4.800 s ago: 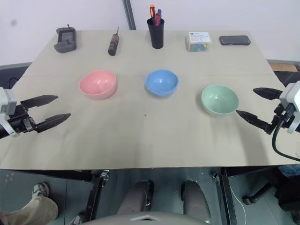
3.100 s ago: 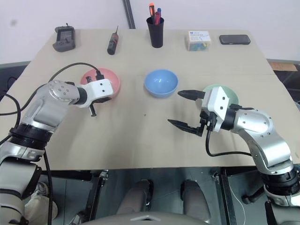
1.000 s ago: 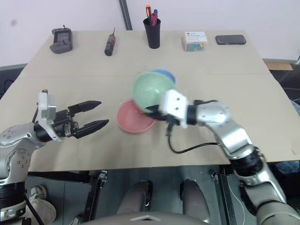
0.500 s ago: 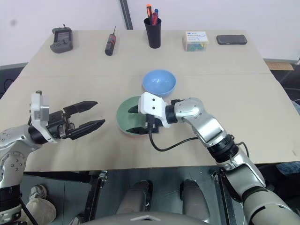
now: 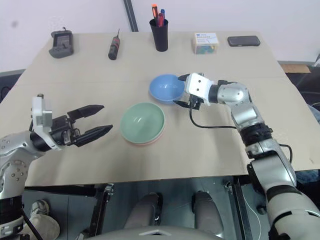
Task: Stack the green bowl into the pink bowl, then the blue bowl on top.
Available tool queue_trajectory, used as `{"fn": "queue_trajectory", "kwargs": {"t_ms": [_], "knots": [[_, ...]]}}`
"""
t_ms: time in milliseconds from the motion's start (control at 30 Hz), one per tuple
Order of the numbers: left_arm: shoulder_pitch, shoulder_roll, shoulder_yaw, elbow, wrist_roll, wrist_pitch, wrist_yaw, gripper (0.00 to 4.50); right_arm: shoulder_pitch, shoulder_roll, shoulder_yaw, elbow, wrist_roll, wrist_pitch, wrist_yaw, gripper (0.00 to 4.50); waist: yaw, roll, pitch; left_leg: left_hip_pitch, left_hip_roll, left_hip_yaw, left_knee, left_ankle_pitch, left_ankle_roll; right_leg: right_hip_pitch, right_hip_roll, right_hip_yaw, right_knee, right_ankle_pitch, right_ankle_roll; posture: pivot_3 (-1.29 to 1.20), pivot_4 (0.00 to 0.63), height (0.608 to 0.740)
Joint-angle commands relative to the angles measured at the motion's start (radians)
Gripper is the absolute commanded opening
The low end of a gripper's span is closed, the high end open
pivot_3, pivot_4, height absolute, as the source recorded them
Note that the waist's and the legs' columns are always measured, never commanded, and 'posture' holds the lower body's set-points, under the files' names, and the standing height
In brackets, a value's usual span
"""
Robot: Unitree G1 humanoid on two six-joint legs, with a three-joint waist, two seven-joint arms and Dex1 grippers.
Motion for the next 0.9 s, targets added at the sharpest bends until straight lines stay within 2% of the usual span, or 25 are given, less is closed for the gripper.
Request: {"fn": "queue_trajectory", "kwargs": {"t_ms": [33, 133, 167, 200, 400, 433, 467, 667, 733, 800, 900], "knots": [[0.008, 0.018, 0.035, -0.033, -0.025, 0.0, 0.012, 4.5, -0.08, 0.049, 0.022, 0.175, -0.071, -0.151, -0.066, 4.16, -0.004, 0.0, 0.0, -0.001, 0.0, 0.0, -0.001, 0.0, 0.0, -0.001, 0.0, 0.0, 0.0, 0.0, 0.0, 0.0, 0.15, 0.74], [0.027, 0.021, 0.05, -0.048, -0.034, 0.001, 0.023, 4.5, -0.131, 0.084, 0.035, 0.32, -0.125, -0.21, -0.132, 4.16, -0.006, 0.0, 0.0, -0.002, 0.0, 0.001, -0.002, 0.0, 0.0, -0.002, 0.0, 0.001, -0.001, 0.0, 0.0, 0.0, 0.15, 0.74], [0.034, 0.022, 0.055, -0.052, -0.038, 0.002, 0.027, 4.5, -0.147, 0.092, 0.036, 0.358, -0.138, -0.223, -0.143, 3.65, -0.005, 0.0, 0.0, -0.002, 0.0, 0.001, -0.002, 0.0, -0.001, -0.002, -0.001, 0.002, -0.001, 0.0, 0.0, 0.0, 0.15, 0.74], [0.041, 0.023, 0.06, -0.057, -0.041, 0.002, 0.029, 4.5, -0.159, 0.098, 0.037, 0.388, -0.149, -0.234, -0.15, 3.44, -0.005, 0.0, 0.0, -0.002, -0.001, 0.002, -0.003, 0.001, -0.001, -0.003, -0.001, 0.003, -0.002, 0.0, 0.0, 0.0, 0.15, 0.74], [0.066, 0.018, 0.072, -0.074, -0.052, -0.005, 0.05, 4.5, -0.193, 0.104, 0.035, 0.462, -0.189, -0.291, -0.159, 0.75, -0.007, 0.0, 0.0, -0.002, -0.001, 0.004, -0.004, 0.0, -0.001, -0.004, -0.001, 0.005, -0.001, 0.0, 0.0, 0.0, 0.15, 0.74], [0.067, 0.016, 0.07, -0.074, -0.051, -0.007, 0.051, 4.5, -0.193, 0.103, 0.033, 0.463, -0.189, -0.296, -0.155, 0.52, -0.007, 0.0, 0.0, -0.002, -0.001, 0.004, -0.004, 0.0, -0.001, -0.005, -0.001, 0.005, -0.001, 0.0, 0.0, 0.0, 0.15, 0.74], [0.068, 0.015, 0.068, -0.075, -0.051, -0.009, 0.053, 4.5, -0.193, 0.102, 0.033, 0.464, -0.191, -0.301, -0.151, 0.06, -0.008, 0.0, 0.0, -0.002, -0.001, 0.004, -0.004, 0.0, -0.001, -0.005, -0.001, 0.005, 0.0, 0.0, 0.0, 0.0, 0.15, 0.74], [0.053, 0.006, 0.047, -0.068, -0.047, -0.014, 0.063, 4.5, -0.198, 0.076, 0.01, 0.425, -0.177, -0.339, -0.135, 0.06, -0.011, 0.0, 0.0, -0.001, -0.001, 0.005, -0.004, 0.0, 0.0, -0.005, 0.0, 0.007, 0.0, 0.0, 0.0, 0.0, 0.15, 0.74], [0.049, 0.004, 0.041, -0.064, -0.045, -0.016, 0.061, 4.5, -0.181, 0.071, -0.045, 0.325, -0.059, -0.309, -0.01, 0.06, -0.011, 0.0, 0.0, -0.001, -0.001, 0.005, -0.004, 0.0, 0.0, -0.005, 0.0, 0.007, 0.0, 0.0, 0.0, 0.0, 0.15, 0.74], [0.052, 0.005, 0.04, -0.061, -0.041, -0.02, 0.053, 4.5, -0.135, 0.056, -0.075, 0.161, 0.065, -0.222, 0.139, 0.06, -0.011, 0.0, 0.0, -0.002, 0.0, 0.005, -0.004, 0.0, 0.0, -0.005, 0.0, 0.007, 0.0, 0.0, 0.0, 0.0, 0.15, 0.74], [0.073, 0.018, 0.056, -0.053, -0.034, -0.032, 0.026, 4.5, 0.025, -0.025, -0.048, -0.339, 0.302, 0.107, 0.343, 0.06, -0.006, 0.0, 0.0, -0.002, 0.001, 0.003, -0.005, 0.0, 0.0, -0.005, 0.0, 0.007, -0.001, 0.0, 0.0, 0.0, 0.15, 0.74]]}}
